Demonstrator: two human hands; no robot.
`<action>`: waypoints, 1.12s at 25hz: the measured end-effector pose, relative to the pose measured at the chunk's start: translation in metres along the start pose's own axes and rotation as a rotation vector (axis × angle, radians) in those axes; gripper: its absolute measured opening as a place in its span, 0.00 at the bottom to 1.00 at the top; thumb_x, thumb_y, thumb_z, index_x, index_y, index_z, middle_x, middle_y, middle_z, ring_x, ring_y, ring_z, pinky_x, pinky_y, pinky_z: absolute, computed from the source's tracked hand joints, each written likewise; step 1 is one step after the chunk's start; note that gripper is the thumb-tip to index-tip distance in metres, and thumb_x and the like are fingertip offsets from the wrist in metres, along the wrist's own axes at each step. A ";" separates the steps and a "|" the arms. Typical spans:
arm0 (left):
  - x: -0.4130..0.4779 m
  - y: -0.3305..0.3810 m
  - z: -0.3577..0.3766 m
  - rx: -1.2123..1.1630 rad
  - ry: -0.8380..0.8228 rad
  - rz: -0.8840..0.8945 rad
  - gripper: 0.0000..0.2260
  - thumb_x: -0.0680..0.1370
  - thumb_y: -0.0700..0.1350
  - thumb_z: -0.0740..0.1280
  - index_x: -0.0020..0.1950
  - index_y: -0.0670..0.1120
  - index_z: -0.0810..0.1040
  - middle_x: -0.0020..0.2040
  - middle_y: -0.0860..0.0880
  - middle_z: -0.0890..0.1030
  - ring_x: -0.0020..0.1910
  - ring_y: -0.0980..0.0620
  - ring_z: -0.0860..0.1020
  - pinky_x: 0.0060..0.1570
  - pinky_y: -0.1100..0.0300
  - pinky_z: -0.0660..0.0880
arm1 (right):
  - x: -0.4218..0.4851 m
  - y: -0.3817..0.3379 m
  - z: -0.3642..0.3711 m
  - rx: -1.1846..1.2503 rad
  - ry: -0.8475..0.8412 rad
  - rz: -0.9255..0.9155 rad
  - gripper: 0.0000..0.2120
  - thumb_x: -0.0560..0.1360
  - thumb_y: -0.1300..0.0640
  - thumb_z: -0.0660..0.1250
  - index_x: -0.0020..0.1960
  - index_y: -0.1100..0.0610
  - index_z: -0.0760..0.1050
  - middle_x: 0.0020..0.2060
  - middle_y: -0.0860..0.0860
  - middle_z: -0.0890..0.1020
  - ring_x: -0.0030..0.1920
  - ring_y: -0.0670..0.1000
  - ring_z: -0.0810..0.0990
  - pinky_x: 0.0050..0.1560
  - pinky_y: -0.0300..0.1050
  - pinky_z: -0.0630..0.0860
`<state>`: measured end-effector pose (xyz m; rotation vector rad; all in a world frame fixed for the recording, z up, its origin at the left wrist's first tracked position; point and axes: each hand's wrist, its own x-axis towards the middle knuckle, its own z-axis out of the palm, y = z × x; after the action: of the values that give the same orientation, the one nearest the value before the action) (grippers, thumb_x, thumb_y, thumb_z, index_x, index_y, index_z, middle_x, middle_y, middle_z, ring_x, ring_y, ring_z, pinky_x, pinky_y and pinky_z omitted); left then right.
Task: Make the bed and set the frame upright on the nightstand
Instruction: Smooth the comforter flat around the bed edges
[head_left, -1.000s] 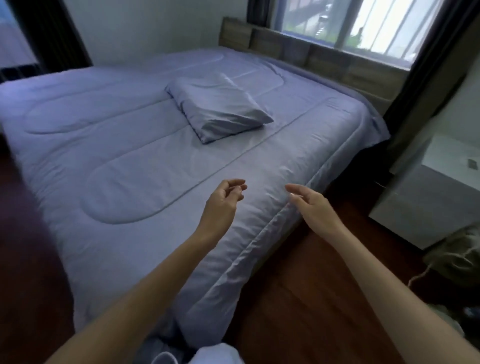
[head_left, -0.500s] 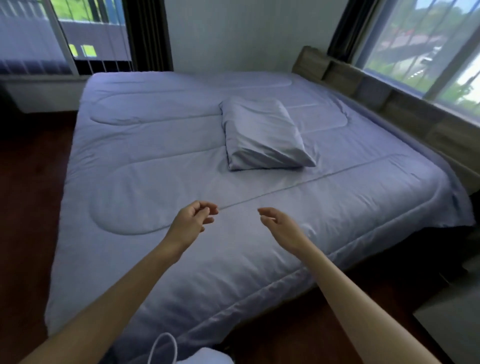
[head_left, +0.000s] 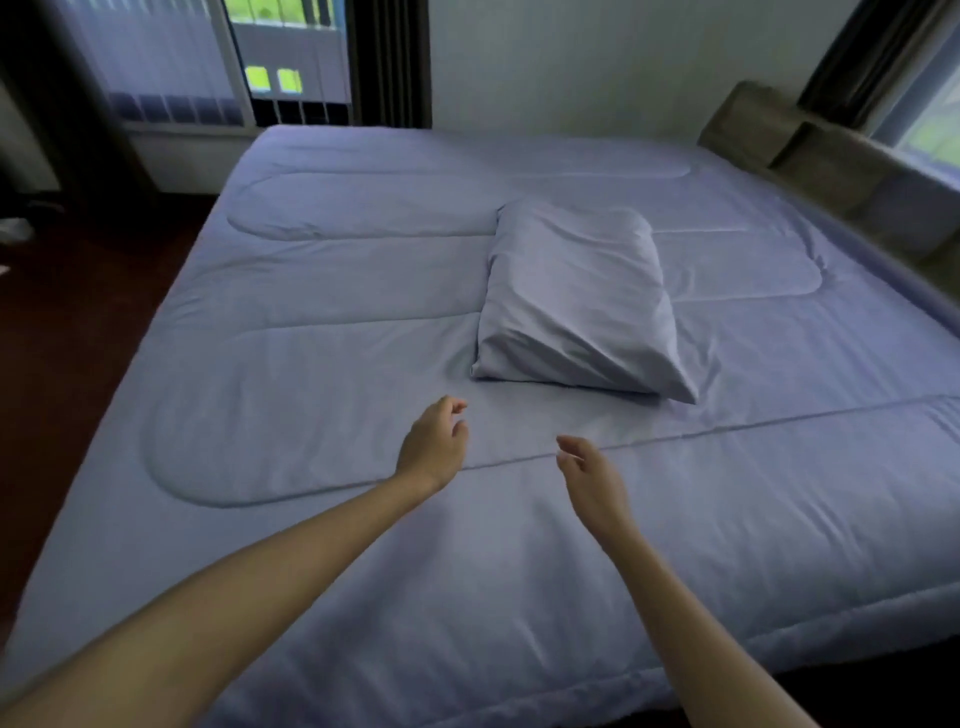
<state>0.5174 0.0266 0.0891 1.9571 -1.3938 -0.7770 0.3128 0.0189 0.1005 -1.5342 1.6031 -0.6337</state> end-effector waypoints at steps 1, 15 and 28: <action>0.014 -0.006 0.019 0.082 0.009 -0.013 0.16 0.80 0.45 0.57 0.68 0.45 0.70 0.68 0.47 0.73 0.65 0.47 0.74 0.61 0.55 0.71 | 0.014 0.013 0.006 0.015 -0.002 0.000 0.15 0.80 0.57 0.59 0.66 0.54 0.72 0.62 0.52 0.78 0.62 0.51 0.75 0.56 0.38 0.66; 0.021 -0.190 0.071 0.741 0.279 -0.325 0.26 0.82 0.53 0.52 0.77 0.42 0.56 0.78 0.43 0.58 0.77 0.44 0.55 0.73 0.44 0.51 | 0.126 0.044 0.149 -0.237 -0.376 -0.604 0.24 0.77 0.53 0.61 0.71 0.58 0.67 0.72 0.57 0.68 0.72 0.57 0.66 0.72 0.51 0.58; -0.058 -0.152 0.086 0.632 0.472 -0.306 0.26 0.77 0.45 0.55 0.71 0.32 0.64 0.71 0.32 0.66 0.72 0.34 0.63 0.72 0.40 0.47 | 0.163 0.319 -0.162 -0.743 0.253 0.134 0.27 0.78 0.39 0.40 0.77 0.42 0.48 0.79 0.50 0.51 0.78 0.58 0.51 0.74 0.66 0.48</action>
<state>0.5275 0.1097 -0.0749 2.6531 -1.1369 0.0521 0.0092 -0.1256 -0.1037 -1.8846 2.2752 -0.1490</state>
